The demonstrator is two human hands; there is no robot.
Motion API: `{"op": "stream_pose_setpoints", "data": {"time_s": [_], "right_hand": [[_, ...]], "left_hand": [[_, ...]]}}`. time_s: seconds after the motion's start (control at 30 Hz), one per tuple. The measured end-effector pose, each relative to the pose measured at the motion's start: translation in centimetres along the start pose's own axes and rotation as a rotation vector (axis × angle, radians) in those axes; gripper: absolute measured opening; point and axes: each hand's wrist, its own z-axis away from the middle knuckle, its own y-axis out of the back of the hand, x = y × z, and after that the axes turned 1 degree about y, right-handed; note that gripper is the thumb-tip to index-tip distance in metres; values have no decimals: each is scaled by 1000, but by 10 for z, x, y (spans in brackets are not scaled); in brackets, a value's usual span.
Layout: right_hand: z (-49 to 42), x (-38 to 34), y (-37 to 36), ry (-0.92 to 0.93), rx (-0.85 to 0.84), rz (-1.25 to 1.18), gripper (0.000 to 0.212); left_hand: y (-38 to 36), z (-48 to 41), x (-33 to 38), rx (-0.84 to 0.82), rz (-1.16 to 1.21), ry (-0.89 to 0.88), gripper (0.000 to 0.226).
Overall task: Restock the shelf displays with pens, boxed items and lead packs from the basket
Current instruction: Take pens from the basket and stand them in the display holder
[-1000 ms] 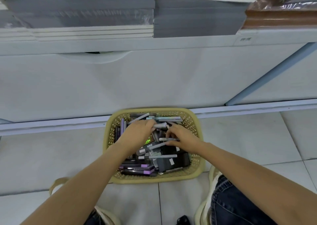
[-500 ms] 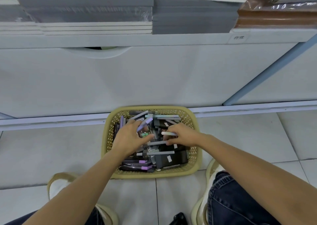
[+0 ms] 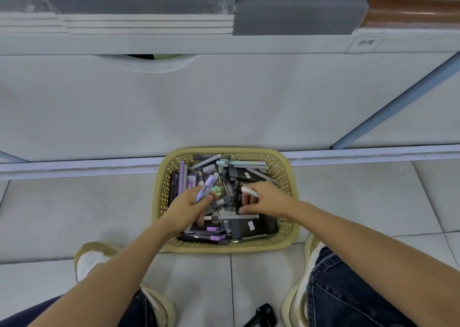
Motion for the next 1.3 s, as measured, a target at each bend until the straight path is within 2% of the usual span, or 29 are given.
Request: {"op": "stream_pose_setpoints", "data": {"time_s": [0.1,0.2,0.3,0.37,0.43,0.53,0.6,0.67,0.73,0.8,0.87,0.93,1.03,1.2,1.3], "right_hand": [[4,10,-21,-20,-39,375,43],[1,9,-29,17,4,446,23],[-1,6,-21,36,-41,443,15],[0,5,-10,80,-72,361,15],[2,0,3,98,-64,153,10],[2,-12,20,96,-50,-184,6],[-1,-18,23,88,-18,-274,2],[-6,-21,22,83,39,-359,7],[-12,-24,21,71,176,-427,4],[-21,-23,21,13,372,-380,14],[-30,-19,22,-43,492,-249,29],[-39,-14,20,-85,474,-68,40],[-51,-8,12,-179,356,197,46],[-57,-2,19,-173,375,163,24],[-53,2,29,-168,360,90,26]], "left_hand": [[-3,3,-1,56,69,-9,23],[-8,4,3,81,98,-16,22],[-11,2,3,98,-142,-57,21],[-12,1,4,131,-283,-81,22],[-10,-2,7,109,-300,-75,24],[-11,-2,12,-39,-240,-36,22],[-14,0,14,-91,-156,-29,21],[-17,0,15,-75,-78,-35,22],[-16,-1,16,-16,7,-25,23],[-12,-3,14,65,93,11,21],[-8,-7,11,158,140,38,26],[-4,-10,7,202,232,50,27],[0,-13,3,197,342,59,27],[-1,-17,-2,210,340,77,26],[-2,-20,0,221,323,78,26]]}}
